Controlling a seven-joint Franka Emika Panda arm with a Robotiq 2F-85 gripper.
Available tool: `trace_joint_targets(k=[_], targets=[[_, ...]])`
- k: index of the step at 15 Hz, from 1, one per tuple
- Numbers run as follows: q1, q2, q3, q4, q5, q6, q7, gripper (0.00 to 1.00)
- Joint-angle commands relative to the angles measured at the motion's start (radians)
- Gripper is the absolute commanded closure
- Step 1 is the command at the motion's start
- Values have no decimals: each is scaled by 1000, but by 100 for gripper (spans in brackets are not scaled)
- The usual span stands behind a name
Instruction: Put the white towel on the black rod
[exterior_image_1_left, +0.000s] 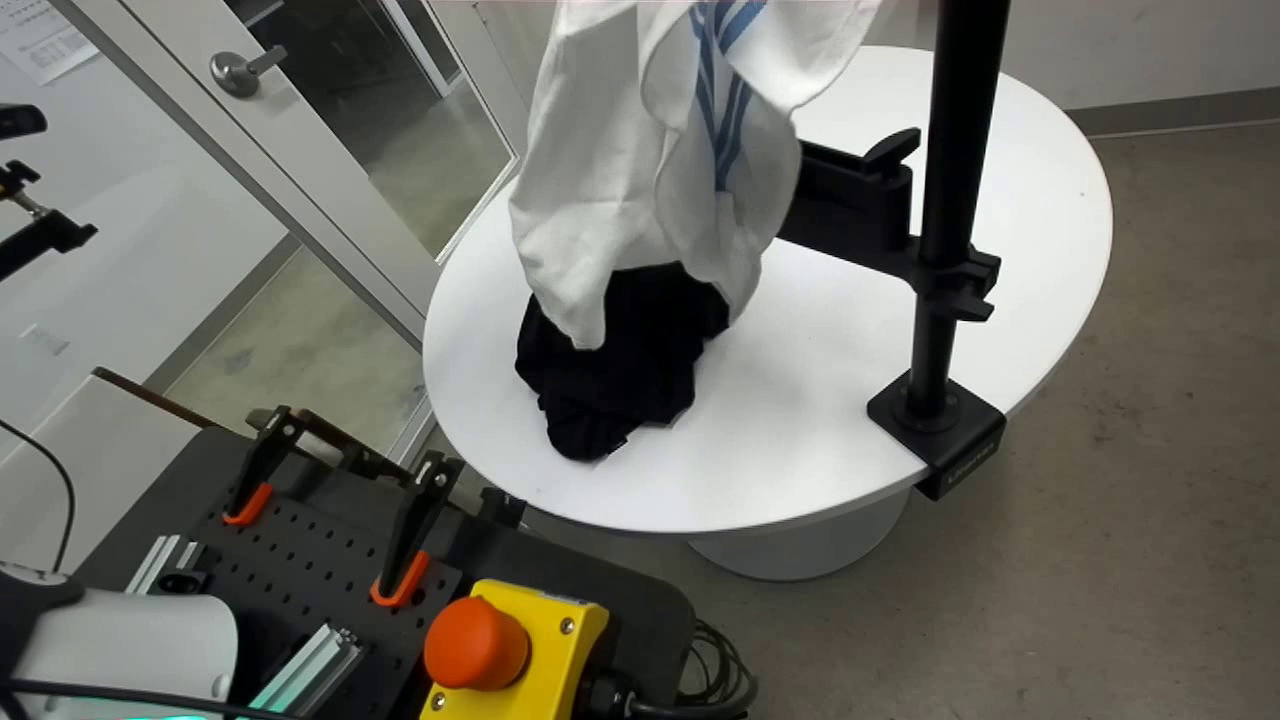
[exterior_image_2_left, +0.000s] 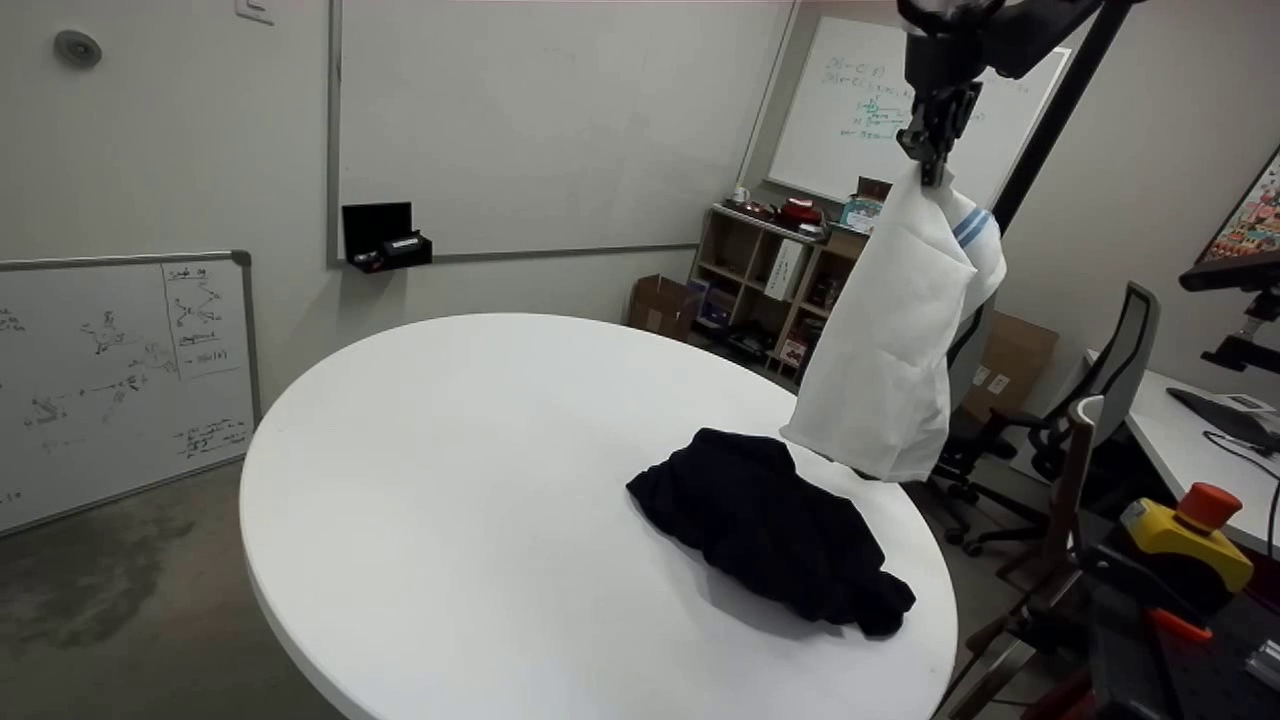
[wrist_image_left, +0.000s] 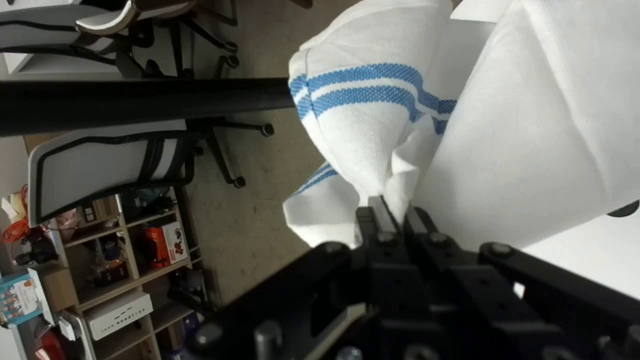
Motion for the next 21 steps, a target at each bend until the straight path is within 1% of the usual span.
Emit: trace_joint_targets(k=[1, 11, 12, 13, 15, 17, 21], targets=[[8, 133, -13, 183, 53, -89, -70, 99], [10, 402, -33, 530, 141, -209, -161, 99], [12, 432, -38, 567, 145, -234, -165, 70], [13, 454, -39, 596, 152, -250, -178, 68], [17, 492, -41, 640, 152, -277, -194, 55], [22, 520, -42, 673, 143, -290, -212, 40], [38, 542, -40, 703, 132, -283, -240, 9]])
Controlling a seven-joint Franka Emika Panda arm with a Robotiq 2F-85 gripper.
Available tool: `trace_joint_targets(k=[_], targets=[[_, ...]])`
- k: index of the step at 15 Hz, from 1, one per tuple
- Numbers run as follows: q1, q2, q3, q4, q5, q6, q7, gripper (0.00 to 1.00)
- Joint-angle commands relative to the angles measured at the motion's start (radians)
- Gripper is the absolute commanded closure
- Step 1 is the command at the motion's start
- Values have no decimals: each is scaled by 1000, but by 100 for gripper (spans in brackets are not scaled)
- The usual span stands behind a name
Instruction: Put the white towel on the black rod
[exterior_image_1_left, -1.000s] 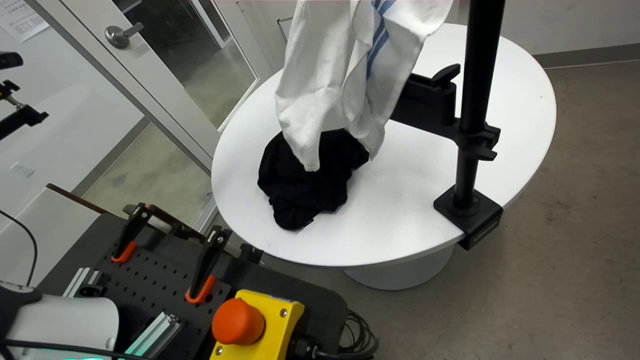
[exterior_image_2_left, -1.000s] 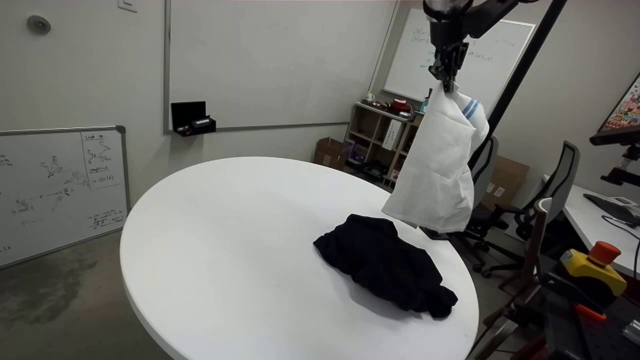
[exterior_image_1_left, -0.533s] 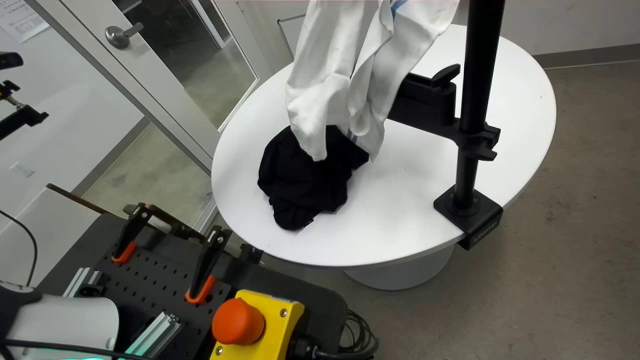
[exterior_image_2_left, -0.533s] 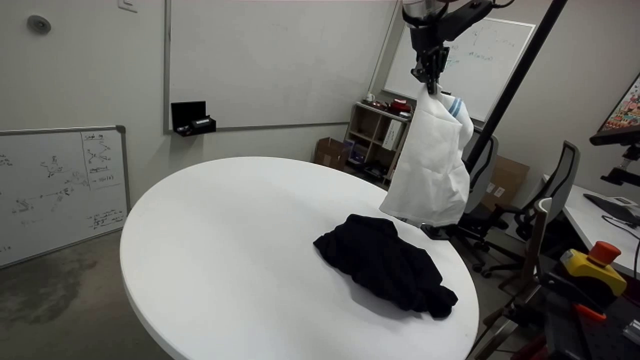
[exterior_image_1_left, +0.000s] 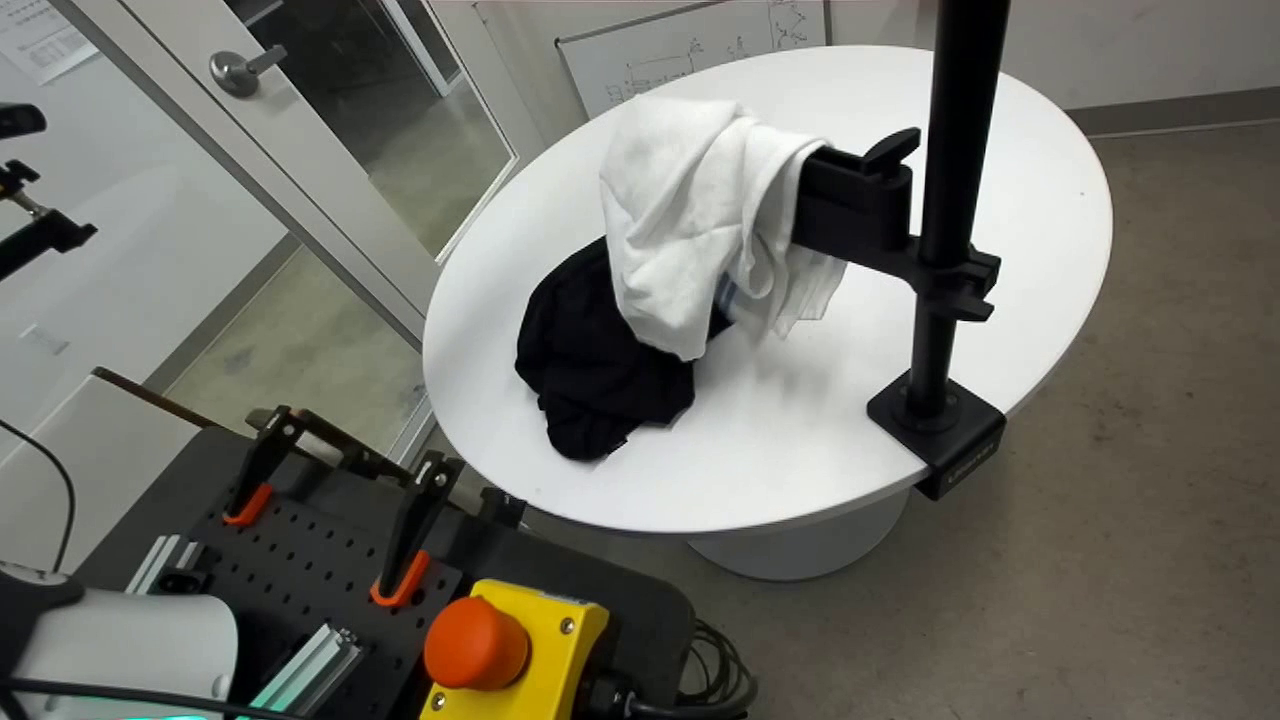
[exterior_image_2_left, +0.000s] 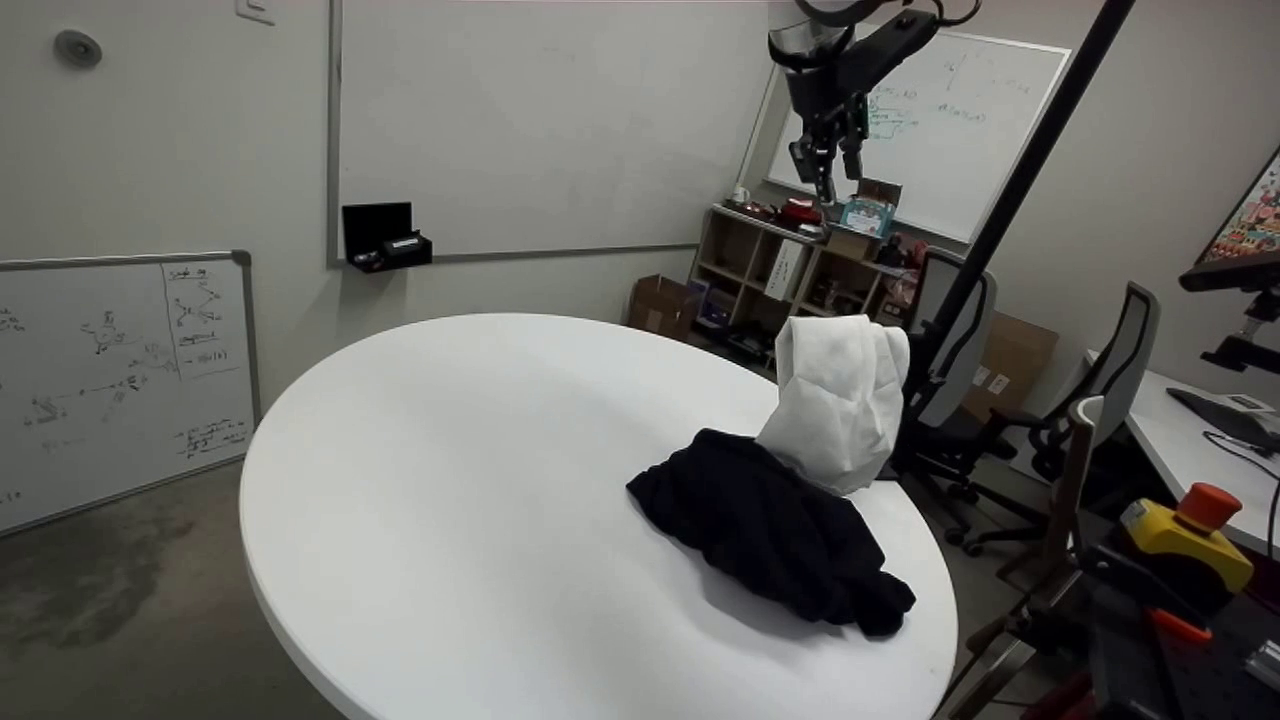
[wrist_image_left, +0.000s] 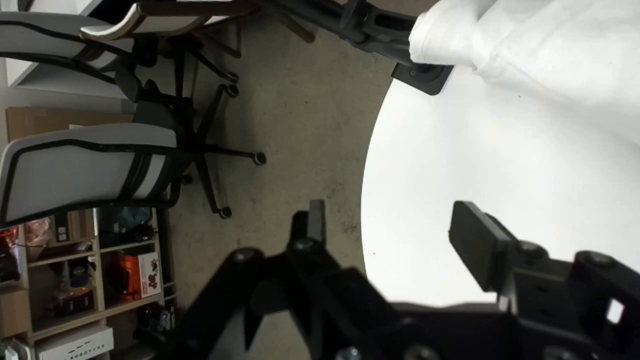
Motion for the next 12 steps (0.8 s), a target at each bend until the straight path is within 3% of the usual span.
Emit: trace_joint_targets(k=[1, 5, 12], targets=[[31, 32, -12, 66, 6, -31, -53, 3], [62, -56, 24, -47, -2, 85, -103, 0], [190, -286, 113, -392, -59, 322, -104, 0]])
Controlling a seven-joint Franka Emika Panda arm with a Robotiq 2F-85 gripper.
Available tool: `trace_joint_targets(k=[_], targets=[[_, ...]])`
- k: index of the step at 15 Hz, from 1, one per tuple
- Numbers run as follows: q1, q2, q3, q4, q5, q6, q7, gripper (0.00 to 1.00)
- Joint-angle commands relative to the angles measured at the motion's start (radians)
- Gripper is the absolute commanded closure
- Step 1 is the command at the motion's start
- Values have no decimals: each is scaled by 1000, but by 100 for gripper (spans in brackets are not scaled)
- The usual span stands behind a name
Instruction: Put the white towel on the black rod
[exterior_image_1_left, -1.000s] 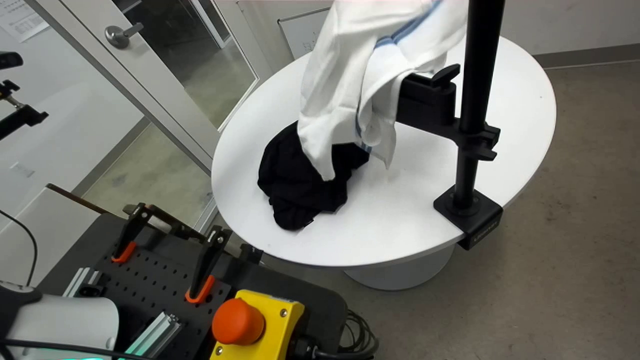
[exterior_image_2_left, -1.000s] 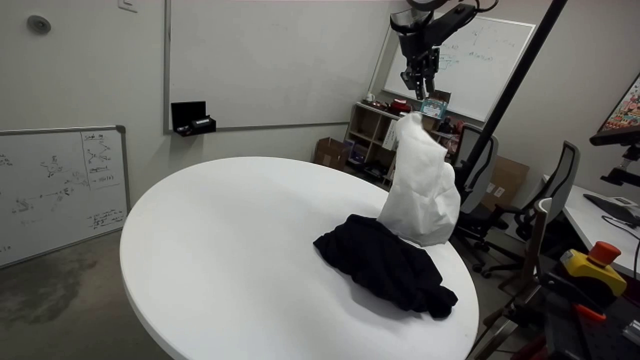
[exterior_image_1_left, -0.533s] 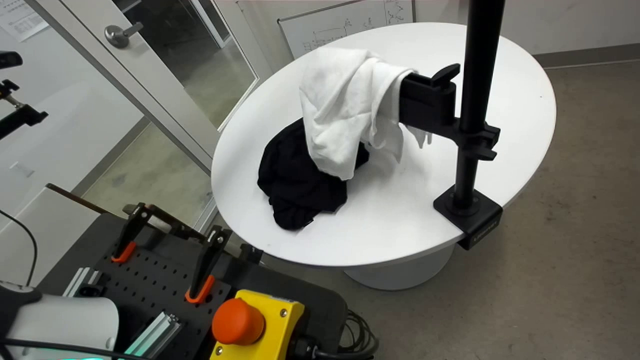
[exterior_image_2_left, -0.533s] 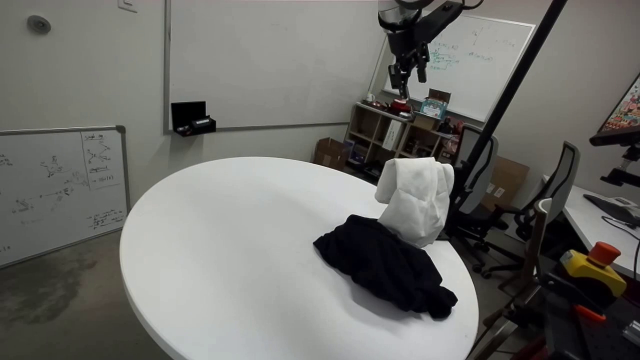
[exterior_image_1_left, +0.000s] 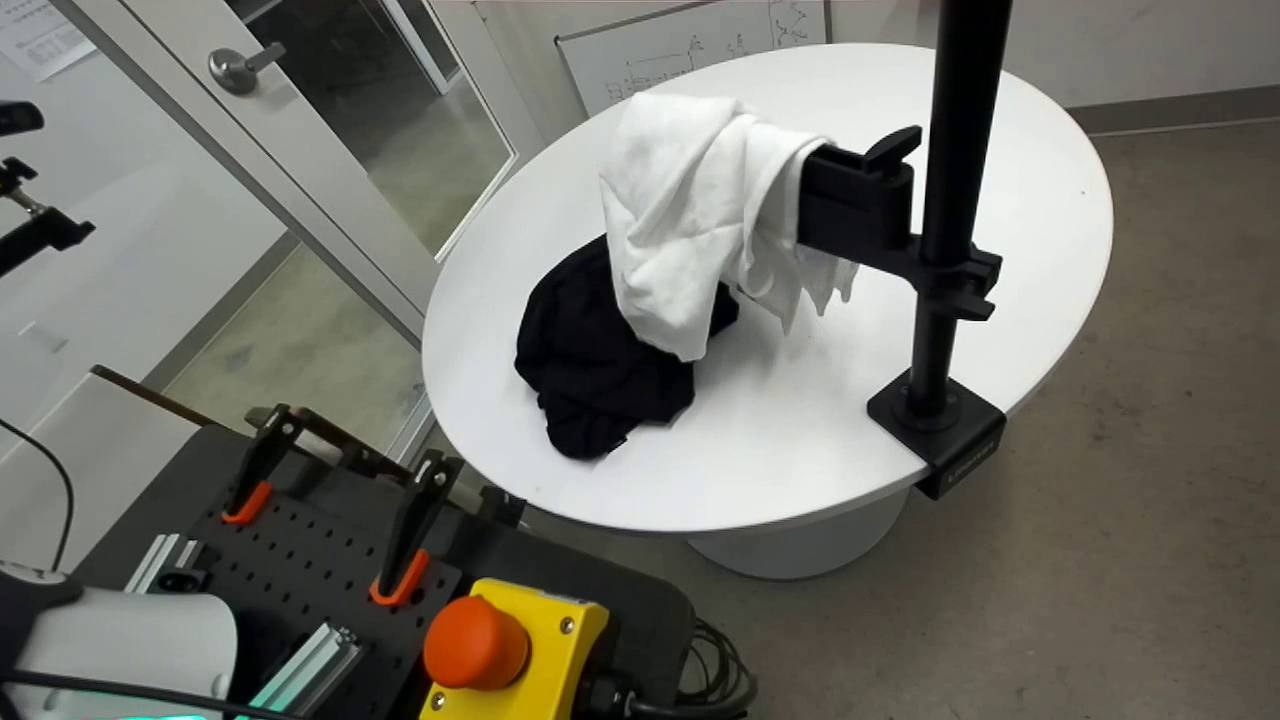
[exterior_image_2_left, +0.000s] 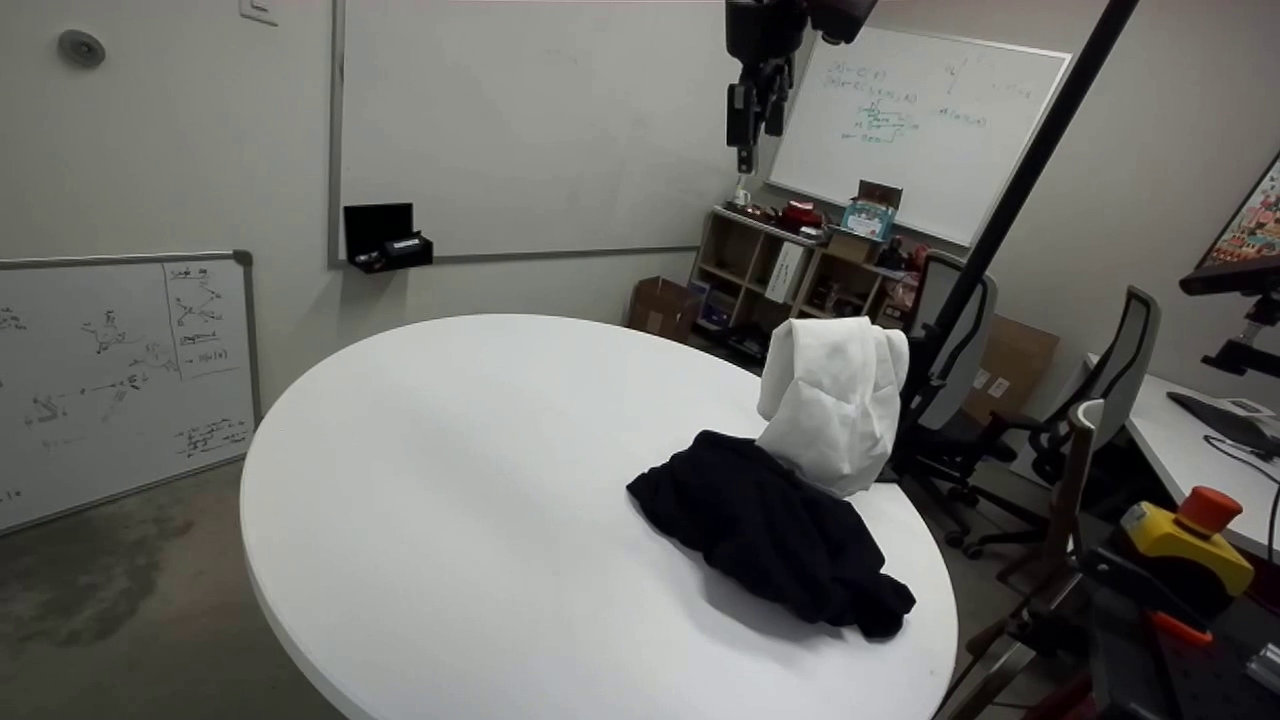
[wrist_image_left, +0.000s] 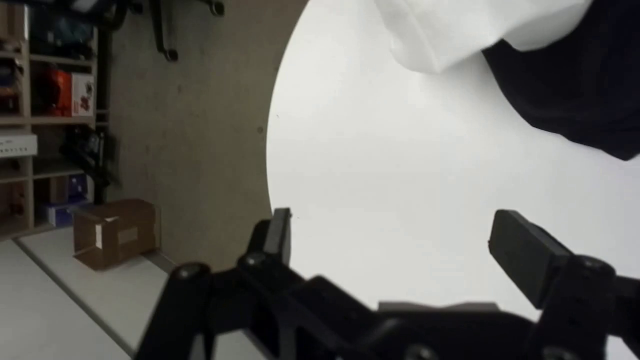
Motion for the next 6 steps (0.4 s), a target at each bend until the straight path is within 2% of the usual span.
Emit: trace_joint_targets(k=[1, 2, 4, 6], targets=[[66, -167, 44, -248, -50, 124, 23, 0], [44, -65, 25, -99, -15, 55, 2, 0], [72, -117, 49, -178, -30, 77, 17, 0], [76, -140, 52, -209, -34, 84, 21, 0]])
